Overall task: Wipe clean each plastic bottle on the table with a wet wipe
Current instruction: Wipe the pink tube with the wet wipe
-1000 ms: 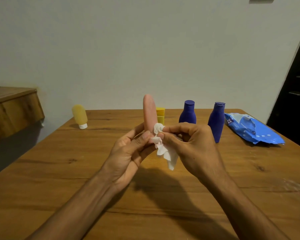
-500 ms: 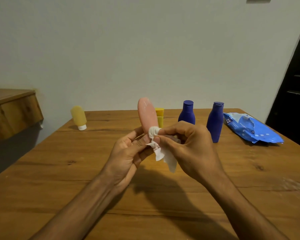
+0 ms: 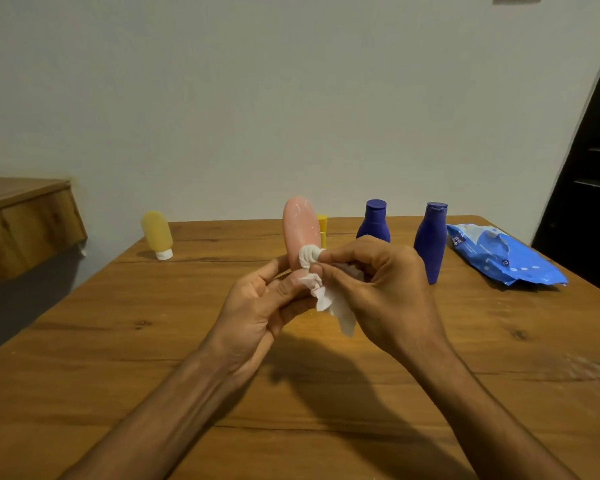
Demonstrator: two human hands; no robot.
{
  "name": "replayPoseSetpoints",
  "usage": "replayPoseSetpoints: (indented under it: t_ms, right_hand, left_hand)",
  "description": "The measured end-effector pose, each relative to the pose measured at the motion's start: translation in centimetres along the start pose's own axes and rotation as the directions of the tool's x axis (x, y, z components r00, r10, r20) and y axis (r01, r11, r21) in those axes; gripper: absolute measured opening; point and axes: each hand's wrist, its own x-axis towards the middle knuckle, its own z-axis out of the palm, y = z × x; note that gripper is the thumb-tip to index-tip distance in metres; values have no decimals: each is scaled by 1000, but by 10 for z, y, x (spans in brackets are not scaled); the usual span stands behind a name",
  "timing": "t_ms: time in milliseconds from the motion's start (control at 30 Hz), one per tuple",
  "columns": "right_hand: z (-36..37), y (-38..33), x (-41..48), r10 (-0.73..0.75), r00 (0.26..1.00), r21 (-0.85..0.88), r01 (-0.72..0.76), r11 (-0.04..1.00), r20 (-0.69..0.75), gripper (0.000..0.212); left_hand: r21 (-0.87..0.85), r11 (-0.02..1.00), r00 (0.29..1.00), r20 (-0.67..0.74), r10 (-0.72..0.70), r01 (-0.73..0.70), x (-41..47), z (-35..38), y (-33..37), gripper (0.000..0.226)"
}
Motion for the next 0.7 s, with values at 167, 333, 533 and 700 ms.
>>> replayPoseSetpoints:
  t_ms: [167,333,533,700]
  right_hand:
    - [2,-3,-3,-2,999,23,0,1000,50,17]
    - [4,3,-2,48,999,65,-47,997,-14,15]
    - [0,4,-1,73,996,137,-81,987,59,14]
    - [0,3,0,117,993,168,-114,979,-7,14]
  left_hand:
    - [-81,996,999,-43,22,-26,1,-1,4,51]
    - [-122,993,1000,-26,-11,7,0,0,2,47]
    - [-162,987,999,-31,4,-9,1,0,4,49]
    - [-124,992,1000,-14,1,-3,-1,3,3,52]
